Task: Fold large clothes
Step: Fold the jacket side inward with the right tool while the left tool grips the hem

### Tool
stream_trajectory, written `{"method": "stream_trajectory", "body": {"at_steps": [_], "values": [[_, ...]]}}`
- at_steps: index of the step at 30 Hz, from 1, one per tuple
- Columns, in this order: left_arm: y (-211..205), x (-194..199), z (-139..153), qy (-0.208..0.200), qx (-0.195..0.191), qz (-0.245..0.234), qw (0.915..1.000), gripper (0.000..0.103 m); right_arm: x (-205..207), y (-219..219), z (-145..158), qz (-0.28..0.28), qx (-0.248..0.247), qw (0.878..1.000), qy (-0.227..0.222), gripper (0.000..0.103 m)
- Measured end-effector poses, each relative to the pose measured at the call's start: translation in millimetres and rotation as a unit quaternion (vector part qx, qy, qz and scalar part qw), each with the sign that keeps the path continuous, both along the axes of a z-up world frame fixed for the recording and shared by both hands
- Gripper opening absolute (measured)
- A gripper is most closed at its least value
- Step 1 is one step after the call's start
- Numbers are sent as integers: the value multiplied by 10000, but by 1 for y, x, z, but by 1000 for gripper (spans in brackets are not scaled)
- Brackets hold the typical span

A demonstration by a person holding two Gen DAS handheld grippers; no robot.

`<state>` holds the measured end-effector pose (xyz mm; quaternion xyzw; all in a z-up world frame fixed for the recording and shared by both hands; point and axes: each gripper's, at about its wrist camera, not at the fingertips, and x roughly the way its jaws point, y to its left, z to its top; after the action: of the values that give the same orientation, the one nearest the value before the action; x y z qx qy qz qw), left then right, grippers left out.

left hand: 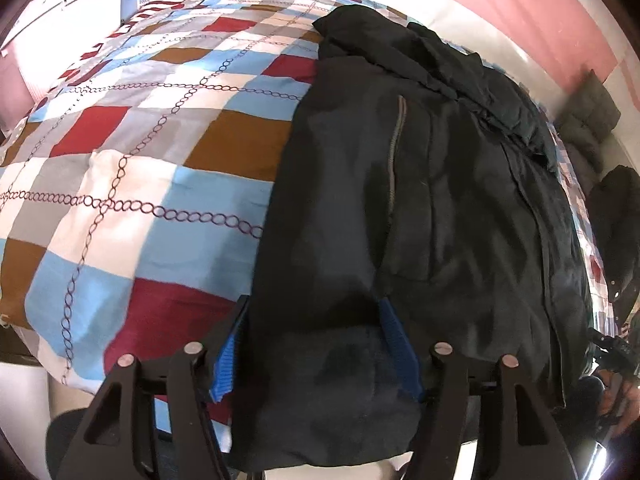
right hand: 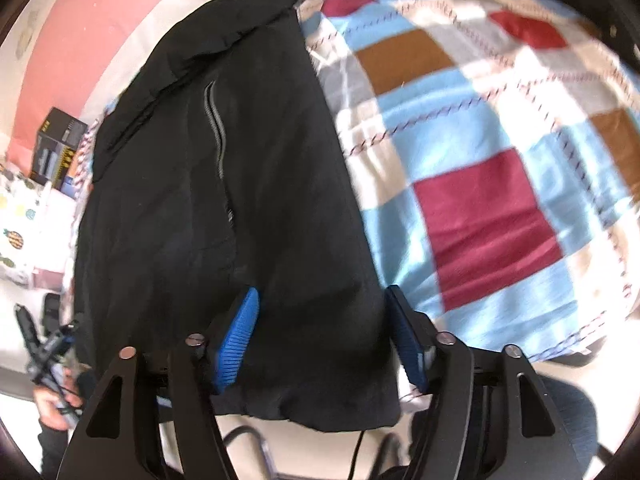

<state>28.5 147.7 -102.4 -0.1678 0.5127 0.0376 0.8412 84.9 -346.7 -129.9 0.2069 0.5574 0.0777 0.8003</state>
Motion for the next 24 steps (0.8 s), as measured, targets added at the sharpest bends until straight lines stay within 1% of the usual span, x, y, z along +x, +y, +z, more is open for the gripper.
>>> {"method": "stream_trajectory", "body": {"at_steps": [2, 6, 7, 9, 12, 13, 14, 16, 18, 20, 22, 23, 24], "values": [[-6, -3, -1, -59, -6, -99, 9999, 71, -3, 2, -1, 94, 72, 9999, 11, 69], [-15, -2, 0, -104, 169, -201, 9996, 74, -1, 3, -1, 250, 324, 9990, 151, 71], [-15, 0, -1, -75, 152, -193, 9997, 77, 0, 2, -1, 281, 353, 9989, 160, 71], [-12, 6, -5, -27, 84, -144, 9999, 79, 2, -1, -3, 267, 455, 9985, 154, 71], [-7, 11, -7, -53, -52, 20, 10000, 78, 6, -3, -3, 107, 608, 9981, 90, 71], [-8, 11, -6, -53, -52, 47, 10000, 74, 5, -1, -1, 112, 626, 9980, 61, 69], [-10, 9, -5, -79, -27, 24, 10000, 72, 4, 2, 0, 167, 638, 9978, 36, 63], [-16, 4, -2, -145, 82, -104, 9998, 63, 0, 7, 1, 347, 729, 9967, -4, 52], [-19, 0, -1, -180, 187, -210, 9994, 57, 0, 6, -2, 358, 770, 9964, 32, 50], [-17, 1, 0, -149, 207, -182, 9995, 52, 3, 4, -7, 321, 829, 9960, 109, 49], [-13, 2, -1, -95, 192, -50, 9998, 42, 5, 3, -10, 267, 901, 9954, 189, 49], [-11, 3, -1, -72, 128, 33, 9999, 39, 6, 4, -11, 270, 886, 9955, 210, 48], [-8, 2, 0, -71, 53, 109, 9999, 33, 7, 5, -9, 273, 865, 9957, 203, 46]]}}
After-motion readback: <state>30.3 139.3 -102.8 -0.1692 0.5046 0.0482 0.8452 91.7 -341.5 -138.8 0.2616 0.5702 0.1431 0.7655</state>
